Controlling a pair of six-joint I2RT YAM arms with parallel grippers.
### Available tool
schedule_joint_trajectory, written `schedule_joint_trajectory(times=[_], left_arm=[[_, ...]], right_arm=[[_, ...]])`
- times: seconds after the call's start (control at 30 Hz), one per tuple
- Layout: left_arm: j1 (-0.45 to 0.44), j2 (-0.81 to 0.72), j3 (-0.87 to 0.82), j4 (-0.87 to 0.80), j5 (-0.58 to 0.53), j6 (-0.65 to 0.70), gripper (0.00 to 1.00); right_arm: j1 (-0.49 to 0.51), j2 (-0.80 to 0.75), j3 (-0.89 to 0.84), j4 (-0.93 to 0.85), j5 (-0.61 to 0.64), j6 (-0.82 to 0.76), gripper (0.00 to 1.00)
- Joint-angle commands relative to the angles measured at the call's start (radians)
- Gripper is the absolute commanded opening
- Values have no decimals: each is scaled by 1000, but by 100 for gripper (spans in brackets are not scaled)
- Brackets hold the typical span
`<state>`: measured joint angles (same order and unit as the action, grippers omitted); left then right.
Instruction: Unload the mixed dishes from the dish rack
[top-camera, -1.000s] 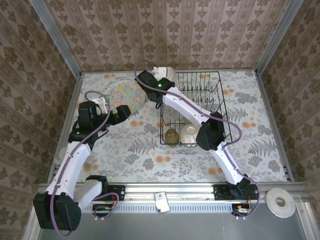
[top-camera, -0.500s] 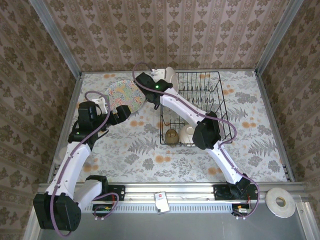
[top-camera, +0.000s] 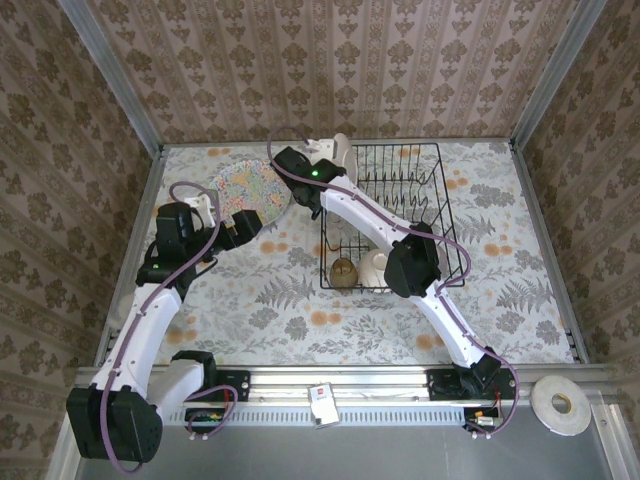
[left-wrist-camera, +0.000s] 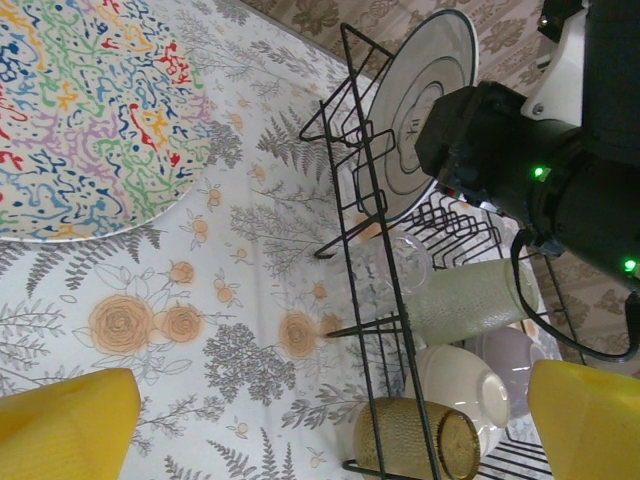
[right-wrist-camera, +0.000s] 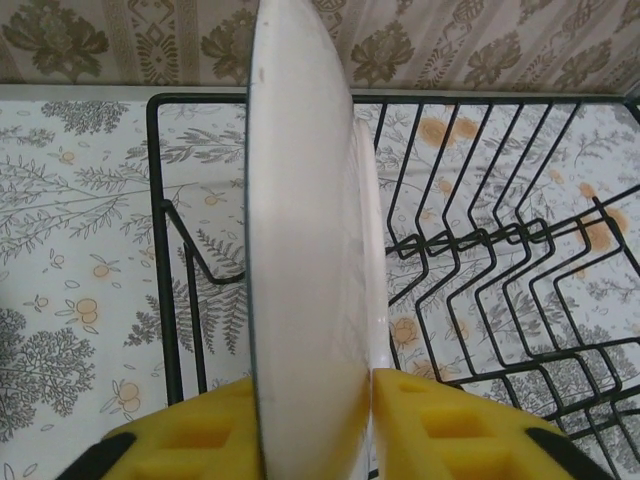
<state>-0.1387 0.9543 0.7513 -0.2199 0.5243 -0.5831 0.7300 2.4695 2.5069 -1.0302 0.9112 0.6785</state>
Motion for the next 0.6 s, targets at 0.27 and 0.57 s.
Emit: schedule_joint_trajectory(times=[0.27,0.57], left_arm=[[-4,11,-26,95,63,-61,100],[-4,15,-27,98,61,-66,100]], right_arm=[[-1,-7,38,-33,67,-29,9],[3,-24,40,-65,147,-9,0]])
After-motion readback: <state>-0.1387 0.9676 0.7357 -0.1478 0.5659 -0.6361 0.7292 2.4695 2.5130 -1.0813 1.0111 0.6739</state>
